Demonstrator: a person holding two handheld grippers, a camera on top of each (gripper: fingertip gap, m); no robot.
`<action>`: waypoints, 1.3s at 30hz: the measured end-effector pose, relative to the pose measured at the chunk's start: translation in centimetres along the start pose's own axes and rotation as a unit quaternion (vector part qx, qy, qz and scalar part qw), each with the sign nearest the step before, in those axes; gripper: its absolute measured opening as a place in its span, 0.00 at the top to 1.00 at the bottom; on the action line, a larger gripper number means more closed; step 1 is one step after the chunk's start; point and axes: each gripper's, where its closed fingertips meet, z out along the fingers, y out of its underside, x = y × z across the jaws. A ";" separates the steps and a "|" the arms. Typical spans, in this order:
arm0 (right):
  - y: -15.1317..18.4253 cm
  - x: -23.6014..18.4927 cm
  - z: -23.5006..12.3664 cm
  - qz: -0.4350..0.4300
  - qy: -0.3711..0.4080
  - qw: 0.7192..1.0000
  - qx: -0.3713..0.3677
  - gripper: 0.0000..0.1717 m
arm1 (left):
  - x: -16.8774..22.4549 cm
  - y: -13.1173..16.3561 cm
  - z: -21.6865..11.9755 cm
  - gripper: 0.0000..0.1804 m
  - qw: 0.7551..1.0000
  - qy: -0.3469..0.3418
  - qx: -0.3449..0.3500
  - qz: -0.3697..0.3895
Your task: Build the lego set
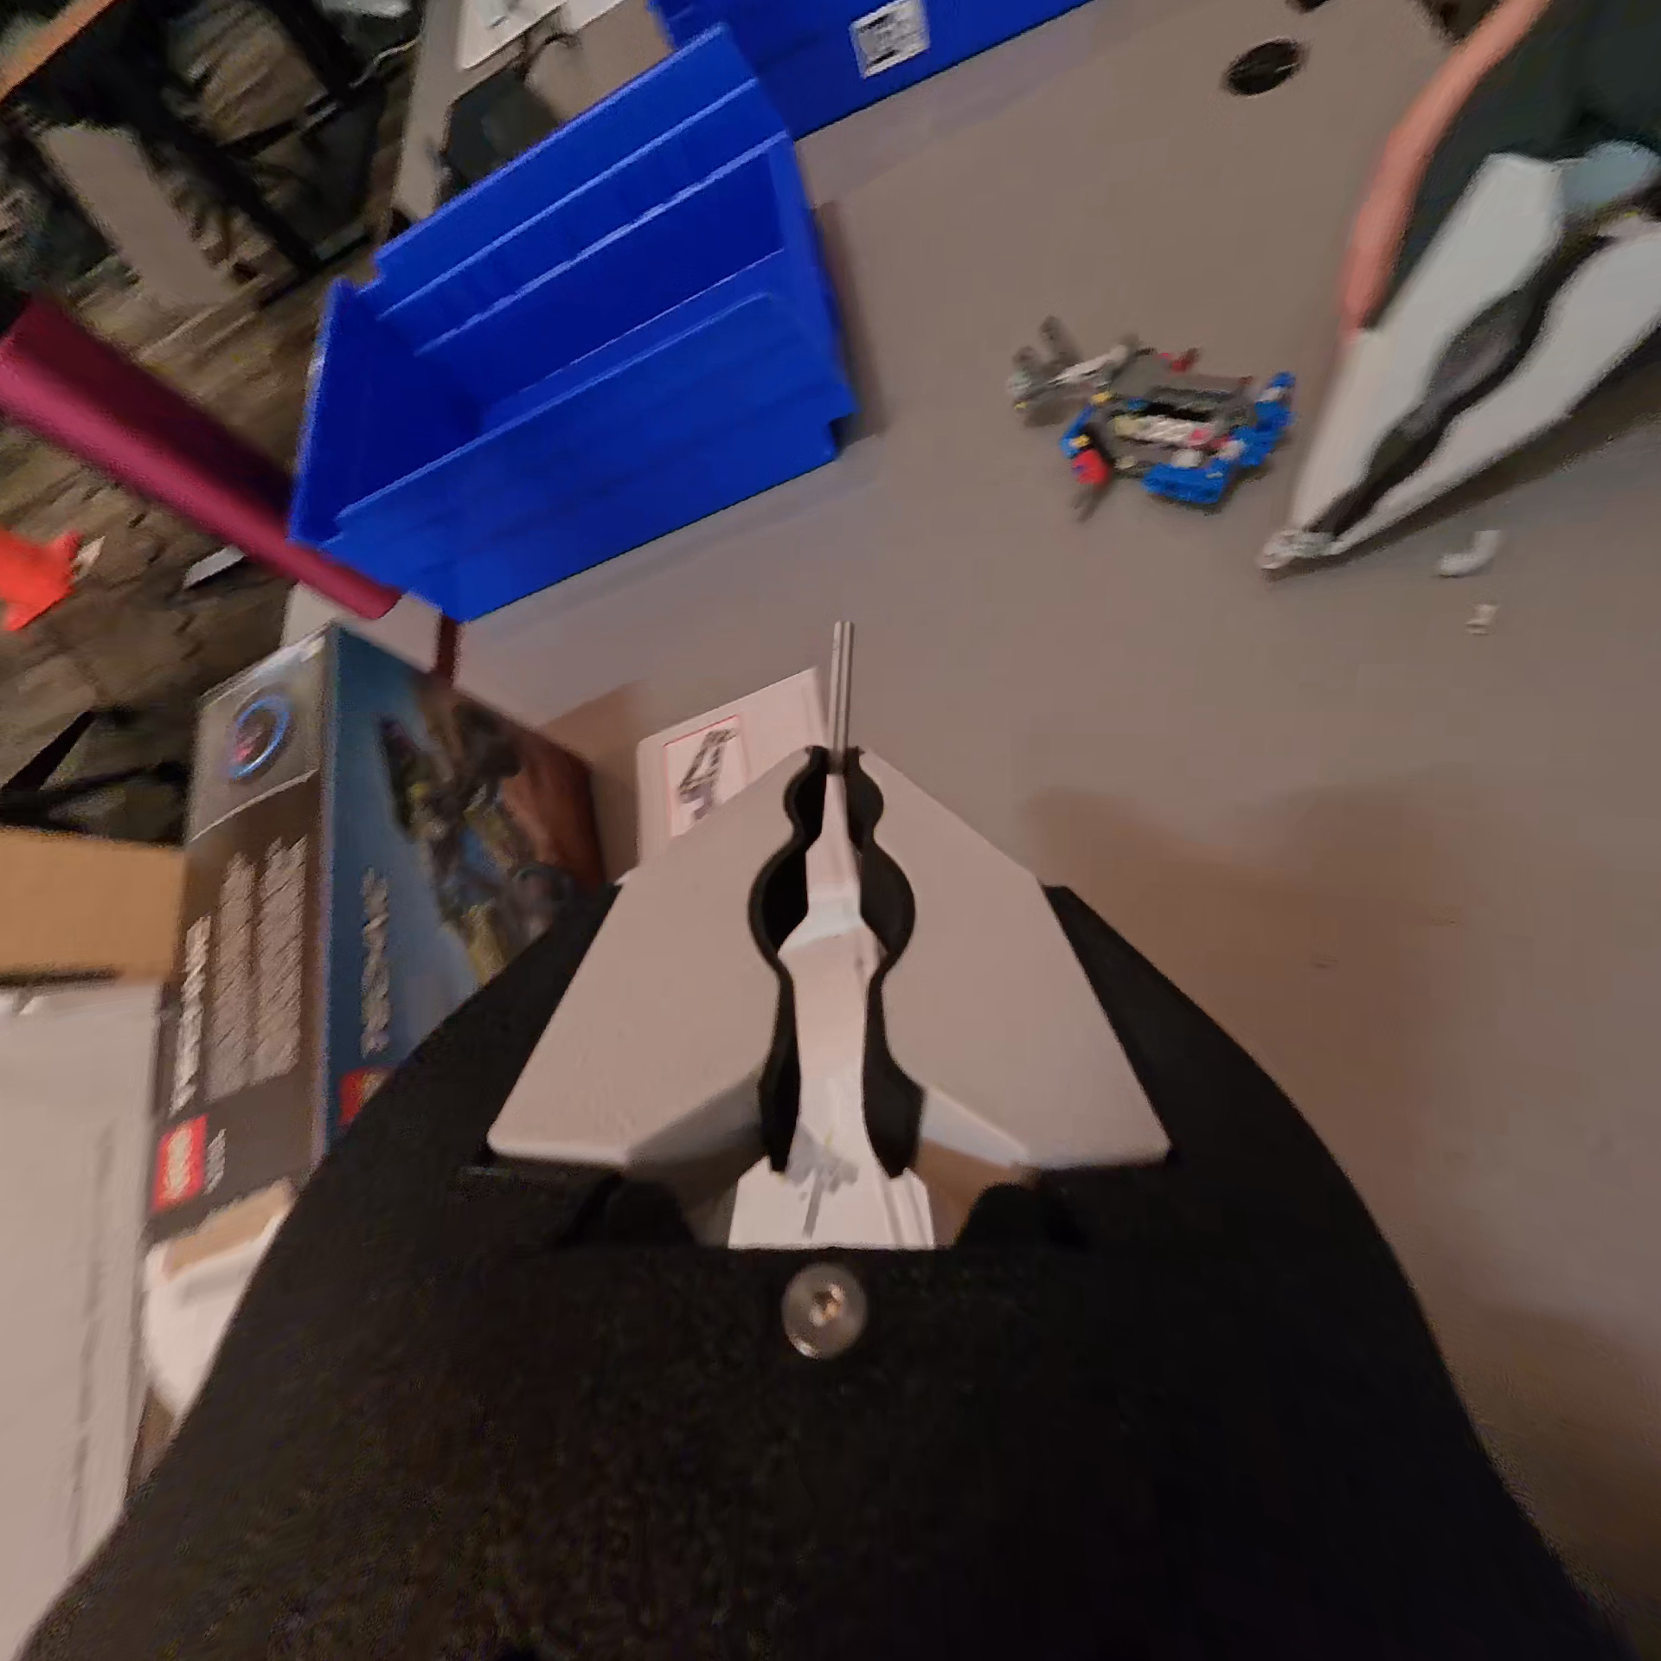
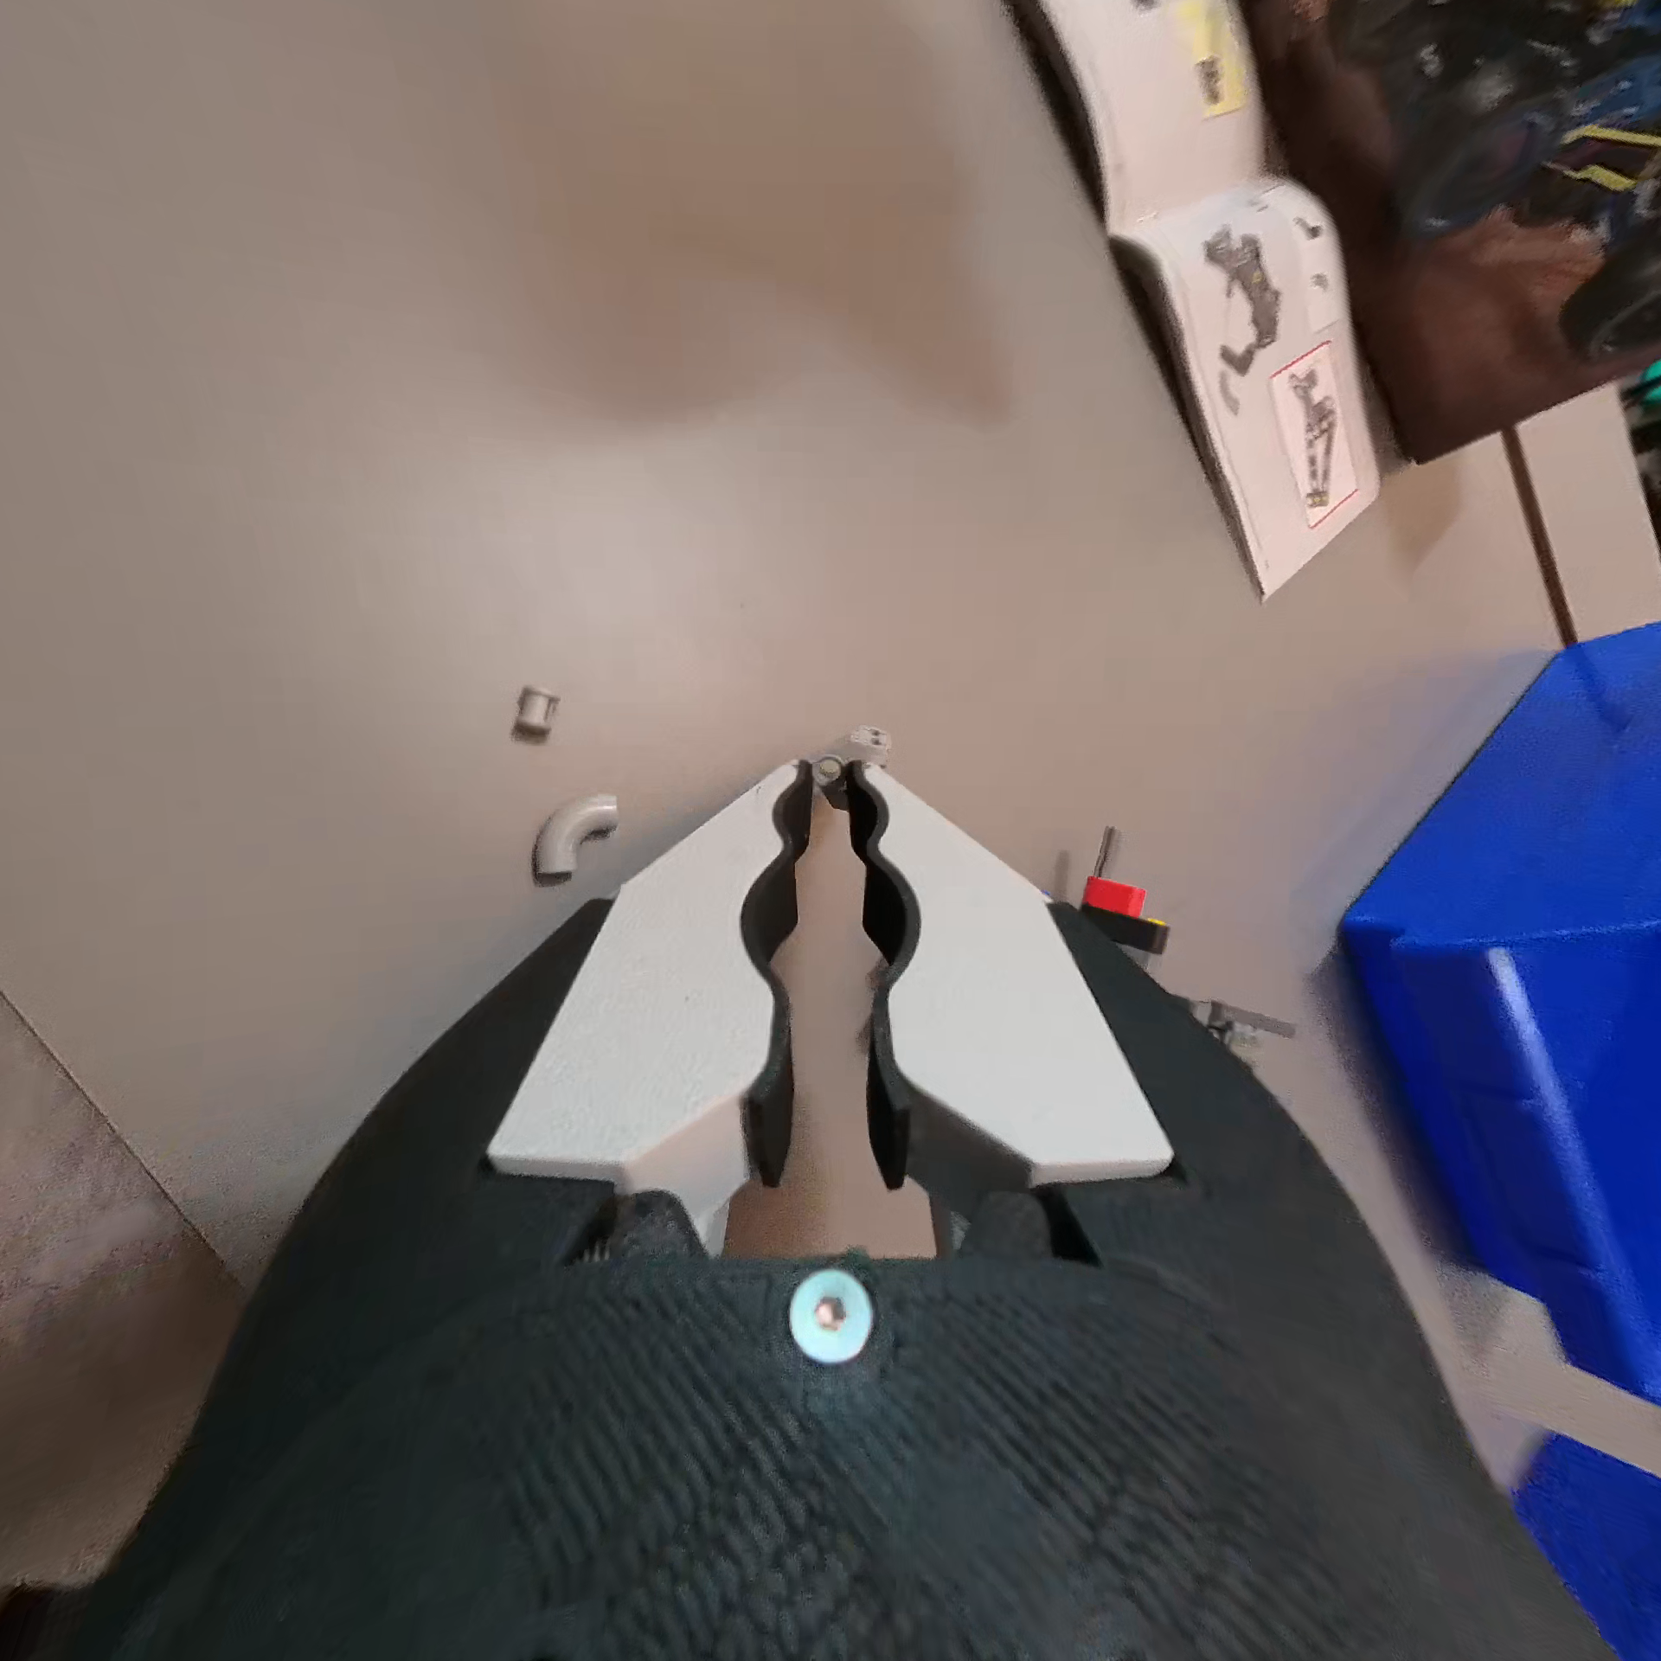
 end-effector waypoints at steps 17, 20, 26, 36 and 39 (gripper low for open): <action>2.3 -0.1 -0.7 0.075 -0.031 0.997 0.013 0.97 | 14.4 -1.0 12.6 1.00 0.974 0.150 0.011 0.171; 2.1 -0.3 -0.4 0.065 -0.031 0.997 0.001 0.97 | 14.5 -1.1 12.3 1.00 0.970 0.142 0.008 0.195; 2.1 -0.2 -0.1 0.068 -0.024 0.997 -0.012 0.97 | 15.2 -0.2 12.9 1.00 0.960 0.128 -0.031 0.249; 1.9 -0.3 0.0 0.059 -0.025 0.998 -0.013 0.97 | 15.4 -0.2 12.9 1.00 0.954 0.118 -0.037 0.274; 1.9 -0.3 0.0 0.047 -0.032 0.998 -0.015 0.97 | 15.6 -0.3 12.8 1.00 0.955 0.125 -0.039 0.267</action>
